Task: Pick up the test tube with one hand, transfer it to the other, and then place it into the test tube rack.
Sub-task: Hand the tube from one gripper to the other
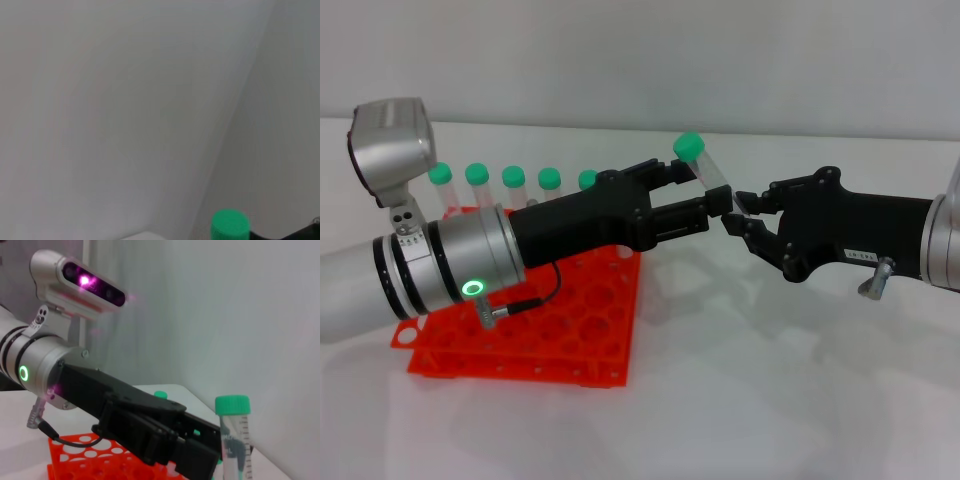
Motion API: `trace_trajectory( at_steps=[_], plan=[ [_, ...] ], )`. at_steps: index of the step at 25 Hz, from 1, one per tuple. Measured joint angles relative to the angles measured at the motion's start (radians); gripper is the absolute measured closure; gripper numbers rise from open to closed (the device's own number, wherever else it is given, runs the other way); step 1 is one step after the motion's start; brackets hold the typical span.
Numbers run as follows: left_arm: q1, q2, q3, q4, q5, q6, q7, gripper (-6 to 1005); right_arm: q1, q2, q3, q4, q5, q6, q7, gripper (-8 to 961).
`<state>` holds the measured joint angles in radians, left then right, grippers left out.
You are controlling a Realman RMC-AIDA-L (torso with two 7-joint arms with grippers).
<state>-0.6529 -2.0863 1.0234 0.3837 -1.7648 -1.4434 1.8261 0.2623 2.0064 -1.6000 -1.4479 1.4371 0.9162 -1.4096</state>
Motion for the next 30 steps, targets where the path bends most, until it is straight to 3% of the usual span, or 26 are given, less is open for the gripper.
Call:
trace_trajectory(
  at_steps=[11,14,20,30],
  plan=[
    [0.009,0.000,0.009,0.000,-0.033,0.002,0.017,261,0.000,0.000,-0.002,0.007,-0.007,0.001,-0.002,704],
    [0.009,0.000,0.009,-0.001,-0.033,0.002,0.016,469,0.000,0.000,-0.013,0.008,-0.007,0.002,-0.006,702],
    [0.006,0.001,0.009,-0.003,-0.030,0.014,0.009,471,0.000,0.000,-0.025,0.008,-0.011,-0.003,-0.012,696],
    [-0.002,0.002,0.048,-0.005,-0.029,0.045,0.007,649,0.004,0.000,-0.033,0.008,-0.012,-0.011,-0.012,687]
  ],
)
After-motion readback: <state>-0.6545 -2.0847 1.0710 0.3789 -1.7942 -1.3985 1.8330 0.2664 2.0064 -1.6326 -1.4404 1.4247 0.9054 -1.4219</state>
